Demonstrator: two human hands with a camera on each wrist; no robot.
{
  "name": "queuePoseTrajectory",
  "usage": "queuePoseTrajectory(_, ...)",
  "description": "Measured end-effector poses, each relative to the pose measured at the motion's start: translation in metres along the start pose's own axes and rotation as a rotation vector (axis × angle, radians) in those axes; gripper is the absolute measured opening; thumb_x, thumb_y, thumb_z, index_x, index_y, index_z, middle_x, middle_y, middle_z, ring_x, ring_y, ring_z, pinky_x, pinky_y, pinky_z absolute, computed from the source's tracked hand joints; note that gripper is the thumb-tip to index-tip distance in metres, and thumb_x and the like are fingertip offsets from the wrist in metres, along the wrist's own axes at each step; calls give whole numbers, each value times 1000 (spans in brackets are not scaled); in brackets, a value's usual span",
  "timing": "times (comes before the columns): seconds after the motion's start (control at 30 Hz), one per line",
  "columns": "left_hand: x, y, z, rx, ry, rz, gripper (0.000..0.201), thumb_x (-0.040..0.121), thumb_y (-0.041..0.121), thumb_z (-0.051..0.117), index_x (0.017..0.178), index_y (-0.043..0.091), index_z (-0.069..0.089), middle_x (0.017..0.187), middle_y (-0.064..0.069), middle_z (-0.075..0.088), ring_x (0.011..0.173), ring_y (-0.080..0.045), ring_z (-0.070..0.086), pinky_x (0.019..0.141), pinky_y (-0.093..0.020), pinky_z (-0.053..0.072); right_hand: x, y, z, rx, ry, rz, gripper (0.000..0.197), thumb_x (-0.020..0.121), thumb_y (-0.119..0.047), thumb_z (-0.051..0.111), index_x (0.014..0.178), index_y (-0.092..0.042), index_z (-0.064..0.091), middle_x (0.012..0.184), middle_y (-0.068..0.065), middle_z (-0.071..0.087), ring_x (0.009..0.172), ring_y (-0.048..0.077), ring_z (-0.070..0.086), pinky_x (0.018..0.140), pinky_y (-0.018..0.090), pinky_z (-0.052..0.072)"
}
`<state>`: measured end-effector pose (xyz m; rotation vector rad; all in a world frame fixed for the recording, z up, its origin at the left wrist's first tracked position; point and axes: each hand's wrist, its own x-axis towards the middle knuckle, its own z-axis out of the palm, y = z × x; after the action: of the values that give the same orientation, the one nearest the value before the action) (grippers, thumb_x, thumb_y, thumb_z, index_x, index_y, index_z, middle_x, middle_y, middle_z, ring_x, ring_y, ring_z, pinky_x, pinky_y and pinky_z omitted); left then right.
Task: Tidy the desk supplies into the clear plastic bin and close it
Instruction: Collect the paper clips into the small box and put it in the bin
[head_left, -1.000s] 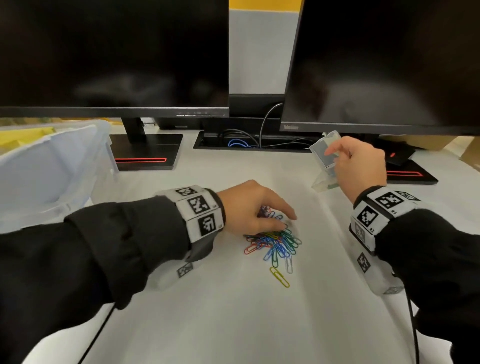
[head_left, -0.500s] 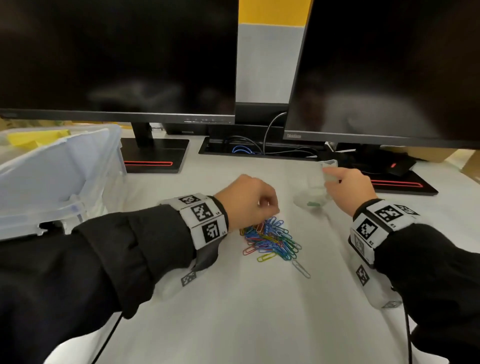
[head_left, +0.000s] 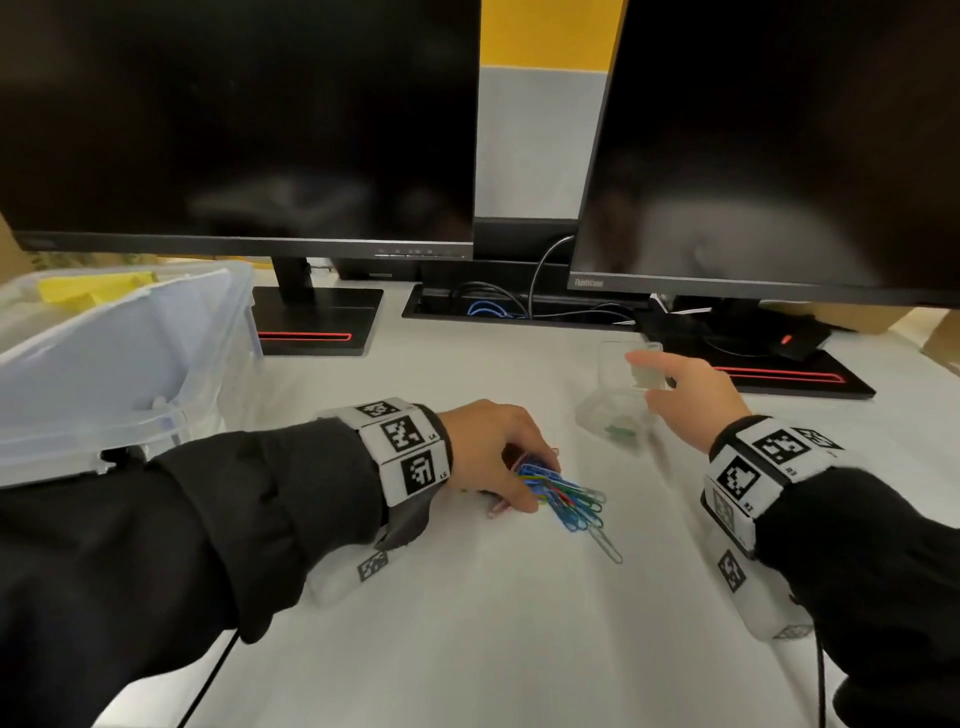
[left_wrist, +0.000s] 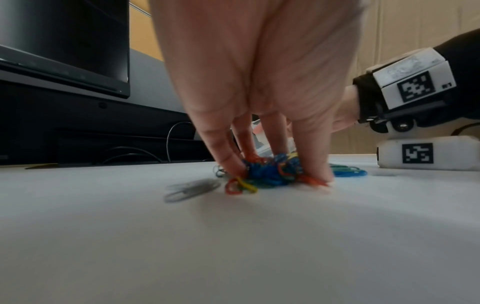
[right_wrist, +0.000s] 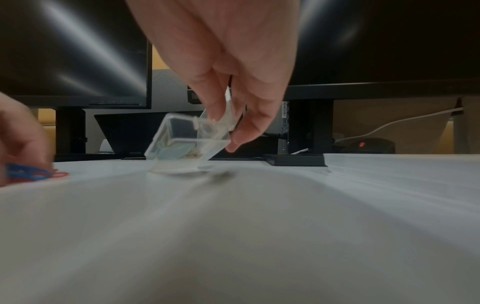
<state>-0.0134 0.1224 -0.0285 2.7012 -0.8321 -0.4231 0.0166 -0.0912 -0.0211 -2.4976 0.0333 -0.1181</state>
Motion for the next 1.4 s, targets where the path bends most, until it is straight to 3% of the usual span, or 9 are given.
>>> queuePoseTrajectory(0.3,4,4,-6,-72,172,12,29,84,22,66,113,21,67,113,0,66,102,-14,58,92,-25,46,7,7,5,109,-59,-46,50,85,6,55,124,-26,59,137,4,51,83,18,61,84,32,54)
queuePoseTrajectory(0.5,21,12,-16,-183,438,140,27,85,19,65,112,19,68,110,0,65,91,-6,52,82,-17,41,11,7,8,105,-157,-112,50,82,7,62,117,-28,63,129,0,54,83,14,62,49,9,51)
queuePoseTrajectory(0.6,33,18,-16,-222,526,187,26,83,16,67,109,18,69,107,-2,66,88,-6,51,76,-10,37,9,4,9,147,-188,-143,47,80,6,64,116,-24,64,122,2,59,79,15,63,51,12,54)
queuePoseTrajectory(0.77,42,27,-11,-155,320,99,38,86,16,63,124,21,59,125,0,60,107,-11,53,96,-28,44,8,4,8,155,-211,-124,48,79,5,66,120,-21,62,114,3,61,89,23,67,66,30,60)
queuePoseTrajectory(0.83,41,24,-11,-163,362,38,39,86,19,63,124,20,58,125,1,60,112,-13,55,95,-26,44,8,4,8,179,-213,-122,50,79,6,66,118,-24,62,115,4,59,91,25,67,71,35,60)
queuePoseTrajectory(1.03,39,21,-10,-26,257,-59,34,90,18,57,124,16,60,121,-1,64,105,-13,58,81,-15,35,7,3,8,235,-225,-122,51,79,12,62,106,-32,64,114,2,55,98,24,64,69,30,60)
queuePoseTrajectory(1.17,36,26,-10,-88,319,52,31,90,7,52,114,17,67,115,-1,68,102,-14,60,90,-20,45,9,5,9,215,-232,-136,50,79,9,63,110,-30,64,117,4,57,96,23,65,70,34,60)
queuePoseTrajectory(1.3,40,27,-7,-44,259,77,38,93,11,48,128,21,55,132,-3,56,117,-19,53,98,-27,41,9,4,9,221,-270,-131,52,79,9,63,114,-29,63,120,5,58,92,26,68,74,37,60)
queuePoseTrajectory(1.4,40,26,-6,47,140,80,38,95,10,41,128,21,56,134,-4,55,121,-22,50,101,-28,39,7,3,8,226,-303,-128,52,79,12,60,112,-29,64,115,2,57,93,17,63,63,21,59)
